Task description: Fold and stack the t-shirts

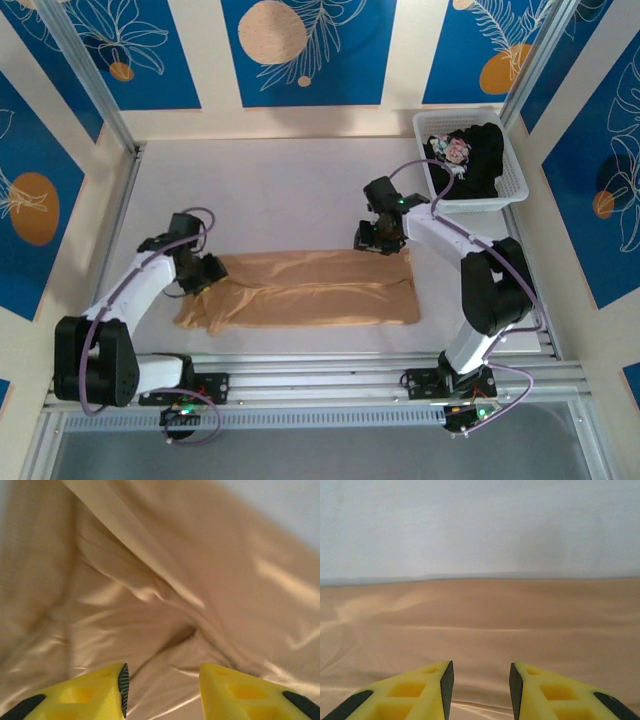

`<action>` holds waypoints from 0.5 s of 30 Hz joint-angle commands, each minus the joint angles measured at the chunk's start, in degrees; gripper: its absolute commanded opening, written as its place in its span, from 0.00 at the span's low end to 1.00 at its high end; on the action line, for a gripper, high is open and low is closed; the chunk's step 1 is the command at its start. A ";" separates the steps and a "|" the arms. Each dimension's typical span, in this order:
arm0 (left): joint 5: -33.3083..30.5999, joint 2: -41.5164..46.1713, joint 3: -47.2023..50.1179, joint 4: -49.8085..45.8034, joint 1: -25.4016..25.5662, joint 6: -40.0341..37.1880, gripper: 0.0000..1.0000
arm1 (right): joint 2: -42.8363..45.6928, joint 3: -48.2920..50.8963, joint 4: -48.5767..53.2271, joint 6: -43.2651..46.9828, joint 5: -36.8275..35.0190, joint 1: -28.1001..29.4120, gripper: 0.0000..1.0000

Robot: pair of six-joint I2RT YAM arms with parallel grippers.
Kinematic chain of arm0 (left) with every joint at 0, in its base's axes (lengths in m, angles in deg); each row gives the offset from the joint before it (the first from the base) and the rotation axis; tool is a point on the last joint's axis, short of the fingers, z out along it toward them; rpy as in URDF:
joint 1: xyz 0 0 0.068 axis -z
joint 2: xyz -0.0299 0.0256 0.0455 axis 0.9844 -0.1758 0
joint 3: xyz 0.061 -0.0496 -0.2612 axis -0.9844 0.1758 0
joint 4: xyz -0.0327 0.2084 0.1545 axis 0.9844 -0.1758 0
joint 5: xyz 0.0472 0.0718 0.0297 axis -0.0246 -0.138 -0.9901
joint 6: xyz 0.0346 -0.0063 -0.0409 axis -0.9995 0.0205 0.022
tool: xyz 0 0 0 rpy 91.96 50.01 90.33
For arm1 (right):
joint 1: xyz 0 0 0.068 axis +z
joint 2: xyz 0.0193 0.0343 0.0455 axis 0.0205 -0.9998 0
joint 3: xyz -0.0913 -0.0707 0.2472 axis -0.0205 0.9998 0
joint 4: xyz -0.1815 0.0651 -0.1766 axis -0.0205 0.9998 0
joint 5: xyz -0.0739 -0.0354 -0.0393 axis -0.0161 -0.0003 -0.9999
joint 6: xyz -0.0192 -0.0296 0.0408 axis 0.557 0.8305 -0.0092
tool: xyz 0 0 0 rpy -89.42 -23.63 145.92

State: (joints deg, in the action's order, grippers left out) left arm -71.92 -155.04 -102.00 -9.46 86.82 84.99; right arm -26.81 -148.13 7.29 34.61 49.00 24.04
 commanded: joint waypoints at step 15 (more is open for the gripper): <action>5.72 -10.84 1.49 10.69 4.64 -8.73 0.40 | -0.55 1.28 -2.42 0.83 7.78 1.07 0.39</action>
State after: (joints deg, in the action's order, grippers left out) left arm -67.44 -164.77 -100.36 0.27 90.33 77.45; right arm -28.29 -147.69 4.84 35.29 55.12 24.76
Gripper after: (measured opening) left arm 0.424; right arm 0.385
